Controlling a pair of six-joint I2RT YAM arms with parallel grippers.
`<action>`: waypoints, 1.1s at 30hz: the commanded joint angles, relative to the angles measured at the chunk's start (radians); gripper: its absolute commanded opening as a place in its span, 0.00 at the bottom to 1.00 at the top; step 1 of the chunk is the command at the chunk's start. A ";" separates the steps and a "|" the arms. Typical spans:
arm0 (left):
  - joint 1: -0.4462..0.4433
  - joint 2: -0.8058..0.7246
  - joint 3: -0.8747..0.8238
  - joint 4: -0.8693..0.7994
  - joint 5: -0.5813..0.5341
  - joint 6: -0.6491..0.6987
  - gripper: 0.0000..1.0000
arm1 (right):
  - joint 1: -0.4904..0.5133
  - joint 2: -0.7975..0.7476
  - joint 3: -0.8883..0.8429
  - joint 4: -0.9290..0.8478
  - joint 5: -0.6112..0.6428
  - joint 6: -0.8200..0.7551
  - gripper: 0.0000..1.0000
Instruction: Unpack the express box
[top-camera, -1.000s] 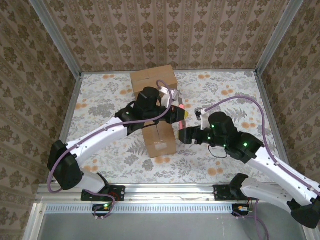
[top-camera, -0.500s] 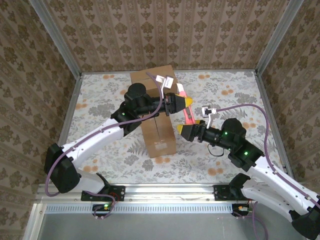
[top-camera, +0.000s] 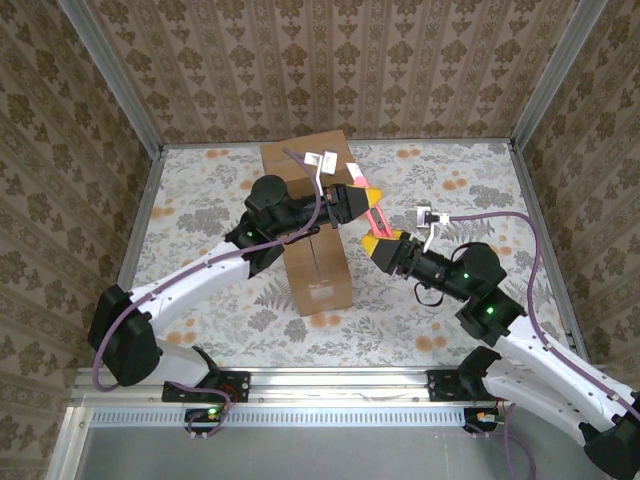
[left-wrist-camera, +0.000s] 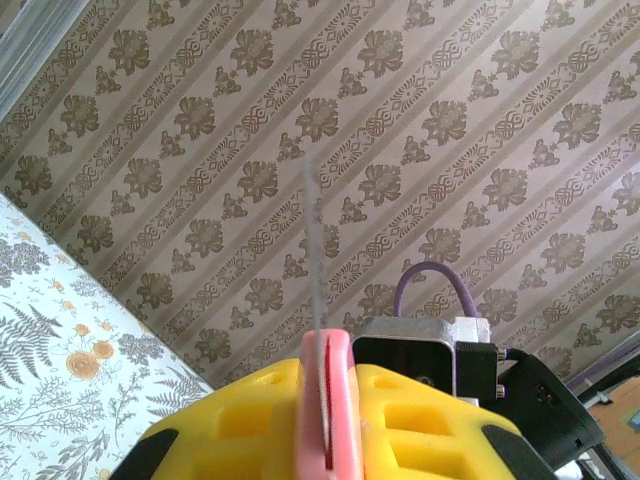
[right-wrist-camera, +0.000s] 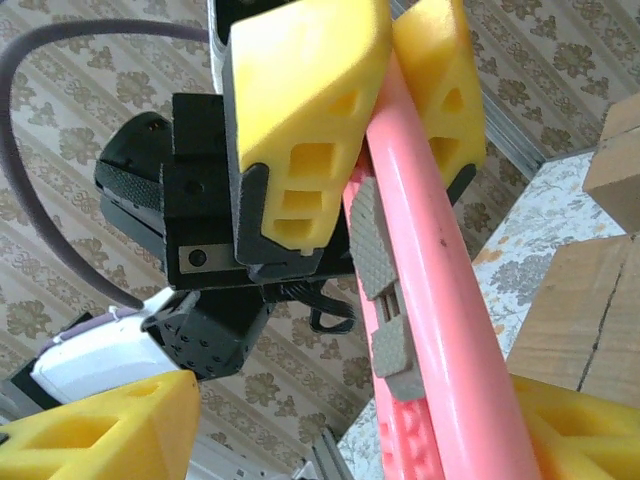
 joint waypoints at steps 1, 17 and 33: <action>0.002 0.013 -0.003 0.093 -0.005 -0.044 0.00 | -0.003 -0.017 -0.009 0.057 0.026 0.017 0.64; 0.002 0.091 0.005 0.126 0.085 -0.117 0.00 | -0.003 -0.027 0.009 0.025 0.043 -0.009 0.56; -0.009 0.087 -0.012 0.127 0.105 -0.116 0.00 | -0.003 -0.049 0.002 0.039 0.101 -0.018 0.46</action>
